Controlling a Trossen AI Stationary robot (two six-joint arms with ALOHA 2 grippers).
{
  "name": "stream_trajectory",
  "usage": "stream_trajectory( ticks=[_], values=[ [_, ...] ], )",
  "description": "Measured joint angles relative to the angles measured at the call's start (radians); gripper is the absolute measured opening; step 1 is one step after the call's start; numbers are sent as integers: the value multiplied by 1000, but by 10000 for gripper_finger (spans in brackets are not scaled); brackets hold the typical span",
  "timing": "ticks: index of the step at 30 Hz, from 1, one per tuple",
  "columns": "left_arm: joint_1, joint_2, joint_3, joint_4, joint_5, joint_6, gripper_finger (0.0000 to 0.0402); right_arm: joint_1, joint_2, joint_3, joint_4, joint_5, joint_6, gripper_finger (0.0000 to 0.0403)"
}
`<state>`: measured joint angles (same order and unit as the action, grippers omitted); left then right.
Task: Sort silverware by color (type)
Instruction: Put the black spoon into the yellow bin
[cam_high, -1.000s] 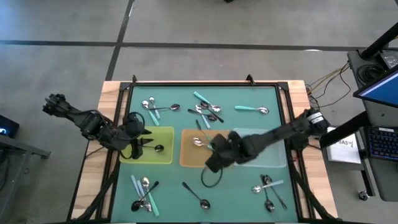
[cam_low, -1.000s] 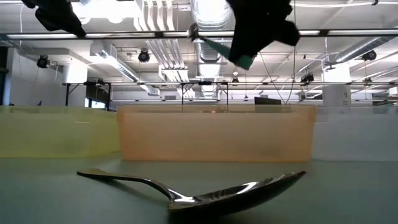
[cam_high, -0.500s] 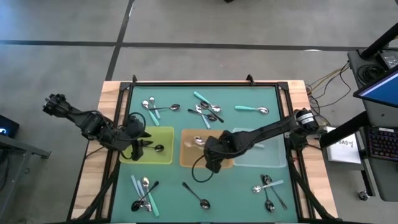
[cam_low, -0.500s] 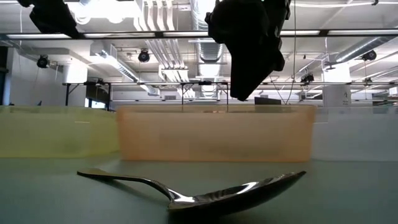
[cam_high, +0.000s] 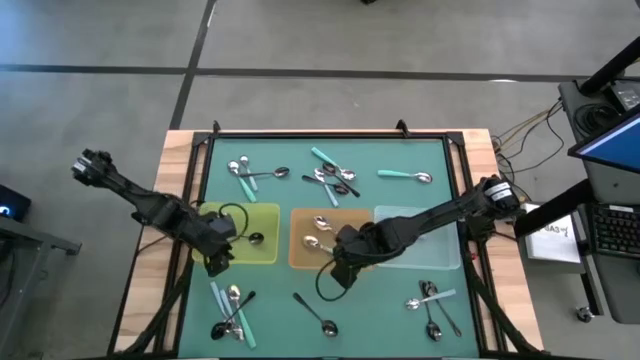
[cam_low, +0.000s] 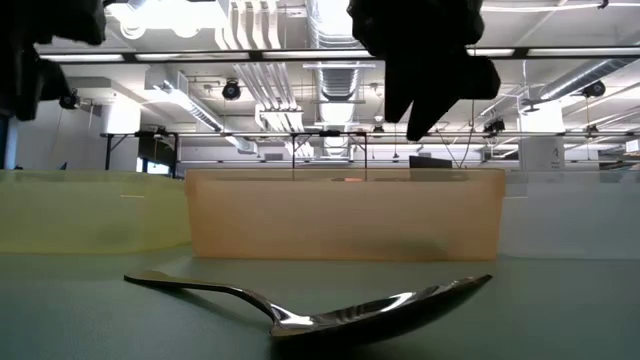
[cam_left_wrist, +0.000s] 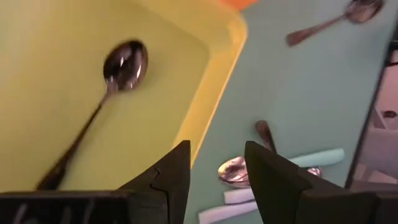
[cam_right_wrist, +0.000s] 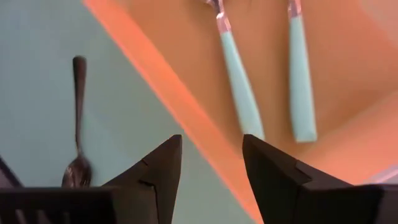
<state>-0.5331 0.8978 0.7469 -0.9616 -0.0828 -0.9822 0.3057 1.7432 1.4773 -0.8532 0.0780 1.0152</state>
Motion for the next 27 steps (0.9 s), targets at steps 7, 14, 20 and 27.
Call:
stream_trajectory(
  ticks=[7, 14, 20, 27],
  values=[
    [-102, 85, -59, 194, 70, -172, 135, 61, 0, 0, -3, 0, -15, 155],
    [-240, 247, -19, 291, 67, -412, 135, 110, -1, 0, -37, 0, -114, 155],
    [-286, 429, 62, 289, 67, -518, 135, 152, -2, 0, -94, -3, -199, 155],
    [-291, 637, 187, 289, 74, -545, 135, 170, -2, 0, -163, -2, -282, 155]
  ],
)
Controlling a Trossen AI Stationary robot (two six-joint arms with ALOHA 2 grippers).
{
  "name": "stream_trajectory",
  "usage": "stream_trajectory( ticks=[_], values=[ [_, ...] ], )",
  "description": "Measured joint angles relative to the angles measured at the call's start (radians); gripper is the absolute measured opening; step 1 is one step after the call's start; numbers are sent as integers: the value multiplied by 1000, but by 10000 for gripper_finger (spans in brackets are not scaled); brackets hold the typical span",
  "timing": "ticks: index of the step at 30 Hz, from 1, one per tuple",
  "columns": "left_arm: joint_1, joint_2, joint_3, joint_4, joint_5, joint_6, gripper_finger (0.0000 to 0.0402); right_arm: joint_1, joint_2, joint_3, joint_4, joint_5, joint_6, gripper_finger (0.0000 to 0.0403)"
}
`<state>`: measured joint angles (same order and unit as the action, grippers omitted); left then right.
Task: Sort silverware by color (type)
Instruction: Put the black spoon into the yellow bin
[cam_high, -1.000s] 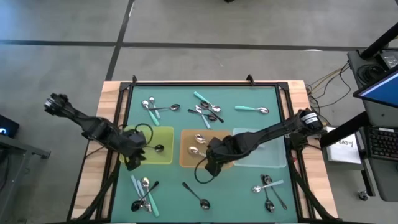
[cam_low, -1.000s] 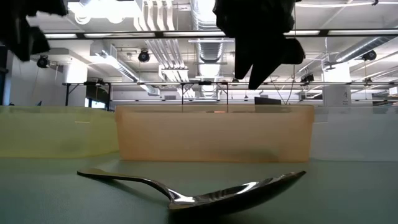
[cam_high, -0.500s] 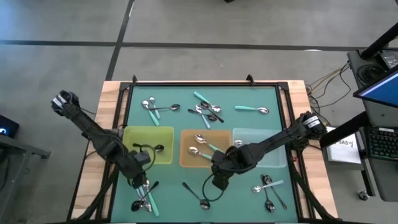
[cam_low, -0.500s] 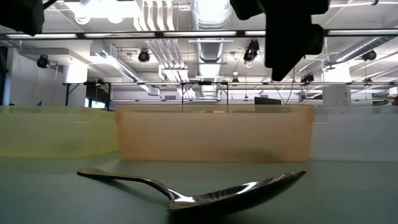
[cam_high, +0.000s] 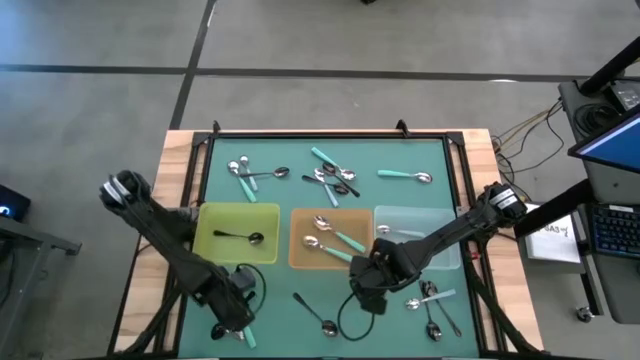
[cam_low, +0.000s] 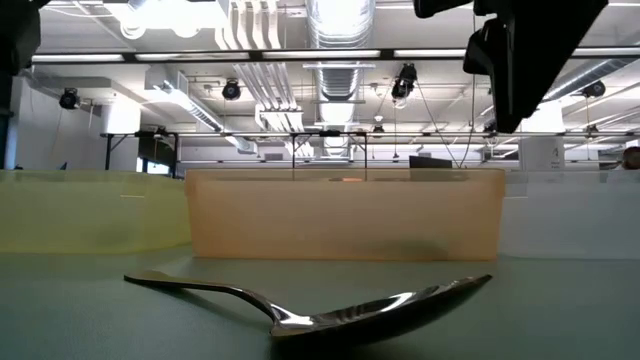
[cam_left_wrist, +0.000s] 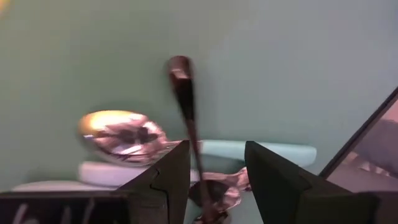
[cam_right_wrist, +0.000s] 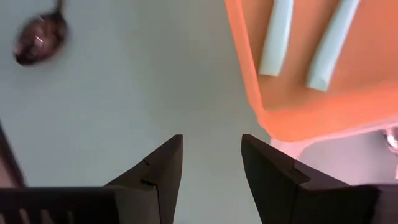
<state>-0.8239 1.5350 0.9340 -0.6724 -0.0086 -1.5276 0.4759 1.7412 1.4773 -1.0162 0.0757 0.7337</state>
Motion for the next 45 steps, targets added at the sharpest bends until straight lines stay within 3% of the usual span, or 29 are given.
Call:
stream_trajectory(
  ticks=[7, 18, 36, 45],
  values=[
    [-31, 112, 86, -67, 1, -22, 135, 0, 0, 0, -27, 3, -40, 155],
    [-129, 119, 60, -88, 23, -203, 135, 0, 0, 0, -26, 13, -53, 155],
    [-125, 207, 63, -88, -13, -104, 134, -3, 0, 0, -21, 57, 0, 155],
    [-124, 208, 61, -86, -36, -80, 92, -3, 0, 0, -19, 57, 1, 155]
  ],
)
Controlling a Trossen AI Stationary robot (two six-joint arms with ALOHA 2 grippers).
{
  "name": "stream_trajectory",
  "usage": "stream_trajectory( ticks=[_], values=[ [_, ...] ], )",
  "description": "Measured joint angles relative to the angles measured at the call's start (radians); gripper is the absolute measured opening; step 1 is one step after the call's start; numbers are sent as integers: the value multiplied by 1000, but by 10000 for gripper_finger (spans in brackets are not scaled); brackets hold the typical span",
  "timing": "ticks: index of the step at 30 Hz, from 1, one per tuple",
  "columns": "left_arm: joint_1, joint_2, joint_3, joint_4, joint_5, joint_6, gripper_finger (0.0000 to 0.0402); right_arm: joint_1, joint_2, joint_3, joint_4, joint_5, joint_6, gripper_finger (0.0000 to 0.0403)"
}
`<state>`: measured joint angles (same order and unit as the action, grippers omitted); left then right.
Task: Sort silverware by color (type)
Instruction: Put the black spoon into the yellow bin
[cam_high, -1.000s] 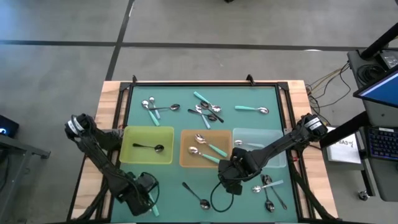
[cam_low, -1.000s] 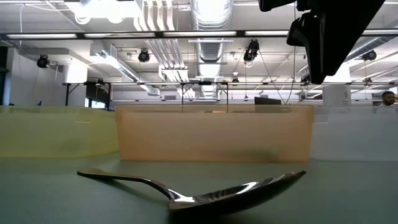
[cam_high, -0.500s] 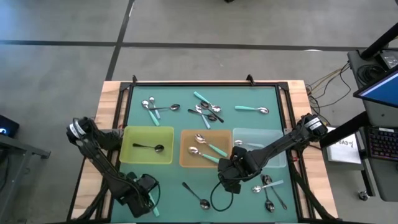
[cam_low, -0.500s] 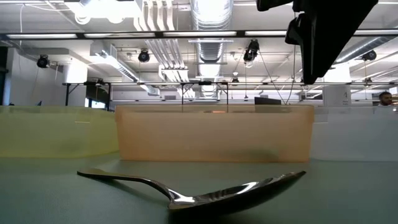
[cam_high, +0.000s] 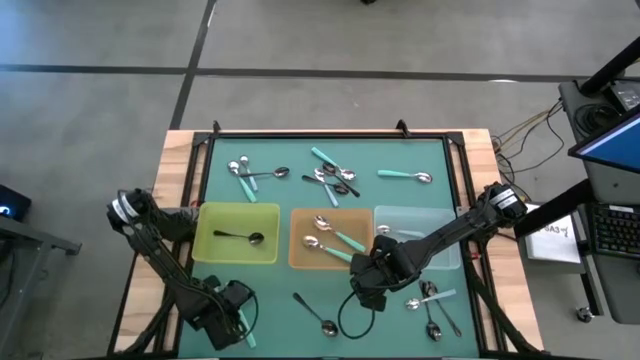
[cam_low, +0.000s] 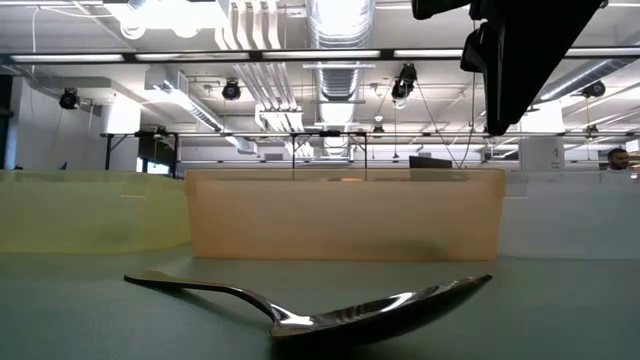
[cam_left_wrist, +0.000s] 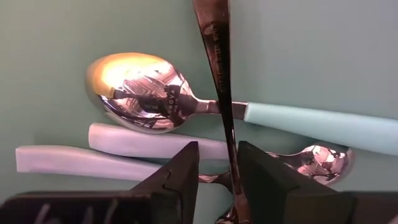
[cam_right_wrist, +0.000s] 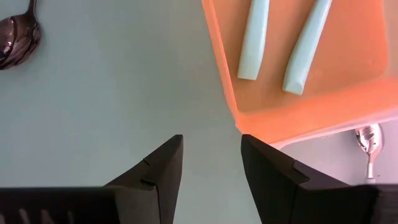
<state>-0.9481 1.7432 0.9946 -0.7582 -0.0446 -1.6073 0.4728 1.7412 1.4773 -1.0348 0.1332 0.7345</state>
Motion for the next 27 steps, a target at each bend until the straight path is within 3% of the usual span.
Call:
stream_trajectory(
  ticks=[4, 10, 20, 27],
  values=[
    [2, 1, -2, 13, -17, -1, 82, 0, 0, 0, 0, 0, 0, 155],
    [14, 9, -7, 76, -131, 19, 80, 0, 0, 0, 1, 0, -1, 155],
    [30, 56, -1, 80, -101, 28, 74, 0, 0, 0, 0, 0, -1, 155],
    [31, 40, -3, 90, -67, 11, 8, 0, 0, 0, 0, 0, -2, 155]
  ],
)
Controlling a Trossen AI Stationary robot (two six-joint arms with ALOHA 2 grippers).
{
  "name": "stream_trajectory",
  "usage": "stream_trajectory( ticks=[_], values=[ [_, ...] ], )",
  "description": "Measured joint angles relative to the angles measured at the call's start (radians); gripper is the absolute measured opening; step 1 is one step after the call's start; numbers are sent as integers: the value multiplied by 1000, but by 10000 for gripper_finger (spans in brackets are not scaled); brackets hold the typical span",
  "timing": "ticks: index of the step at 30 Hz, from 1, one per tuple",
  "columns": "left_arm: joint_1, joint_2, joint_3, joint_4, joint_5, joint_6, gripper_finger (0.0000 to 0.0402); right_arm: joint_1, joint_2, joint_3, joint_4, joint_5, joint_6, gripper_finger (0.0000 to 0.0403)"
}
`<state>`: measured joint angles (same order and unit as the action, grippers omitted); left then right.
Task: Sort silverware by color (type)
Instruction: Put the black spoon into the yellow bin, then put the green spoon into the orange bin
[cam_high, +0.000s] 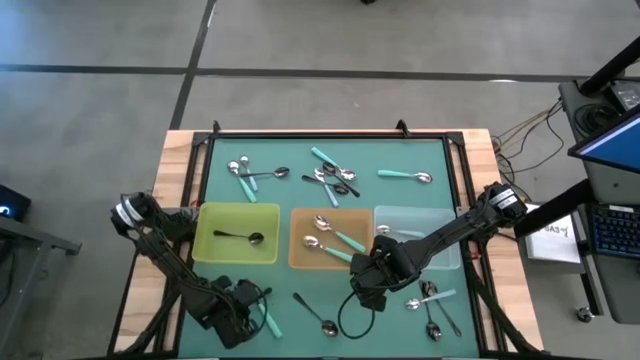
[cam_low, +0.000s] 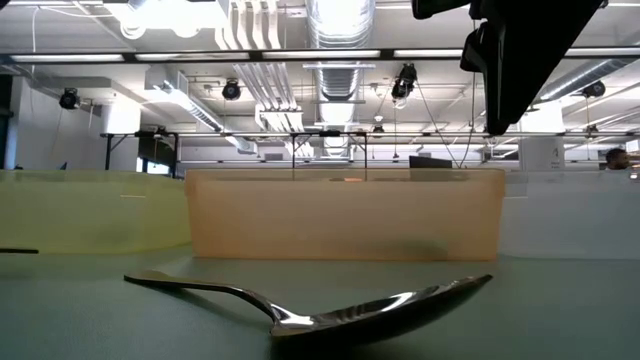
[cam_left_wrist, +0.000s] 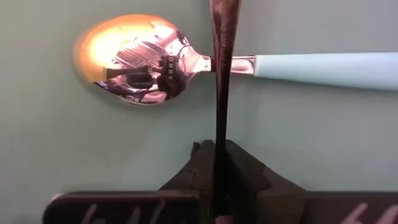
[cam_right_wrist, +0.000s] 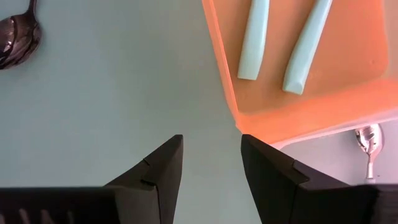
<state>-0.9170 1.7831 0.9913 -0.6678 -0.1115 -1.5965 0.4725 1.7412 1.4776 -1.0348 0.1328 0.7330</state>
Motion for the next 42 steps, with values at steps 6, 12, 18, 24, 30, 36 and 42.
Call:
stream_trajectory(
  ticks=[6, 12, 18, 24, 30, 36, 42],
  values=[
    [3, -73, 10, -47, 25, -14, 5, 0, 0, 0, -1, -1, 0, 155],
    [11, -161, 78, -204, -54, -14, 3, -4, 0, 0, -2, -1, -33, 155],
    [77, -245, 144, -490, -203, -9, 2, -31, 0, 0, -4, 6, -65, 155],
    [214, -335, 134, -726, -263, 98, 1, -69, 0, 0, -4, 28, -80, 155],
    [346, -437, -8, -631, -272, 405, 4, -105, 0, 0, -3, 55, -42, 155],
    [418, -542, -173, -539, -271, 511, 27, -131, 0, 0, 0, 61, -35, 155],
    [427, -644, -223, -445, -251, 512, 59, -146, 0, 0, 1, 61, 11, 155]
  ],
)
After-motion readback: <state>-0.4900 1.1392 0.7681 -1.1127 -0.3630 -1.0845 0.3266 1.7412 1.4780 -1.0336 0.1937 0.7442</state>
